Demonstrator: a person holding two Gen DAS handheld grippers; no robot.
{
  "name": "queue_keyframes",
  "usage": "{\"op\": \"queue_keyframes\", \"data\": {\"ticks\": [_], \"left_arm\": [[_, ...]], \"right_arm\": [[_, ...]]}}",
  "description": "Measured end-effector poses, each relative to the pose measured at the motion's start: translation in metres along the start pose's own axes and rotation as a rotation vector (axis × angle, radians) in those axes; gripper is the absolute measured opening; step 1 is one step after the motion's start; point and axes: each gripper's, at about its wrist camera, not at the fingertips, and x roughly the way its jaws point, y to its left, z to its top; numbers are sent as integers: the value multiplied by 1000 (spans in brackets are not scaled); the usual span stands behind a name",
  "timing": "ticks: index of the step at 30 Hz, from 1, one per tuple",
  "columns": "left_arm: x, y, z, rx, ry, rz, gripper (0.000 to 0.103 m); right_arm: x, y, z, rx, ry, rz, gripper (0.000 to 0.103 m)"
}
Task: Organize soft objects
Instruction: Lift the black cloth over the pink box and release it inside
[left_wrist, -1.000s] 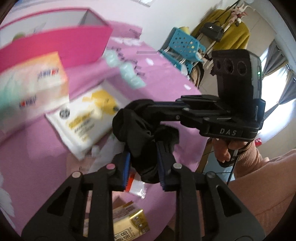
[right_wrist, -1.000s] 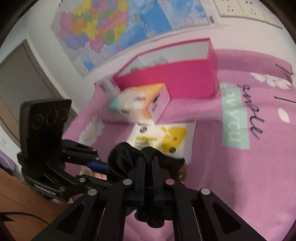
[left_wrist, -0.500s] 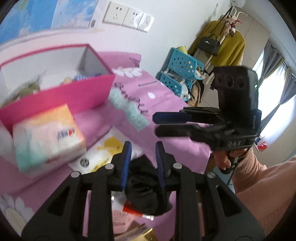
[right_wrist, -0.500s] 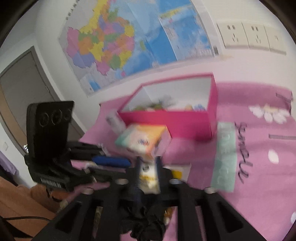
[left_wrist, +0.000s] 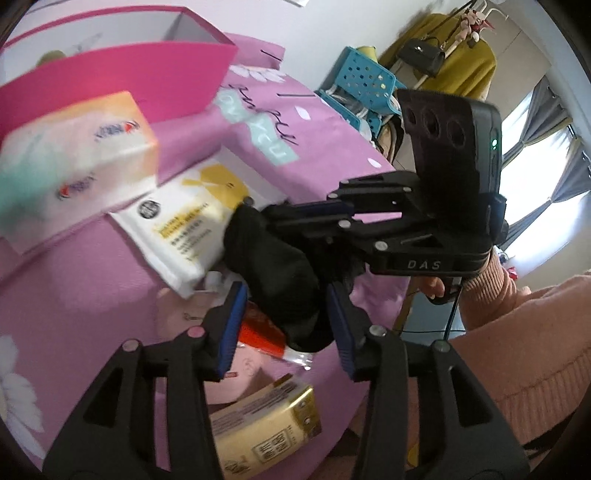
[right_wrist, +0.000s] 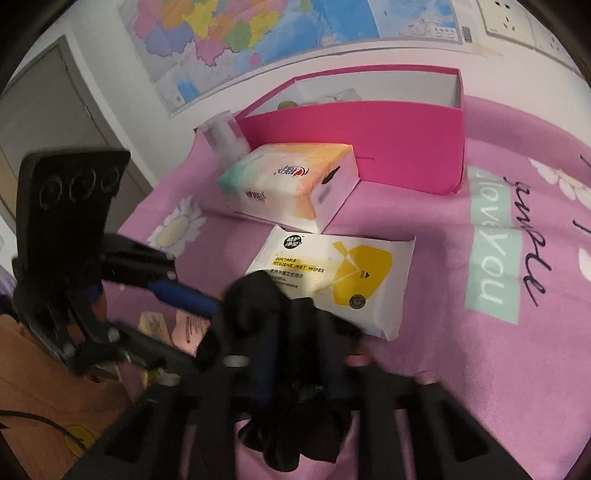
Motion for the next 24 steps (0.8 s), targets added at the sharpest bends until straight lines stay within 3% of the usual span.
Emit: {"op": "queue_keyframes", "data": {"ticks": [5,7,11,16,24], "left_arm": [[7,-4,13,7,-24,2,44],[3,-7,22,18,-54,-7,38],[-15,-19,46,72,-139,30,35],[-39,-19,83,98,-218,91,35],[-54,16,157,16,-296,197,35]], "right_arm": [[-19,-4,3,41,-66,15,7],[-33,-5,8,61,-114,27,7],[-55,-6,26,61,-201,17,6],[-74,-9,65,26,-300,-17,6],[-88,-21,143,-25,-424,-62,6]]}}
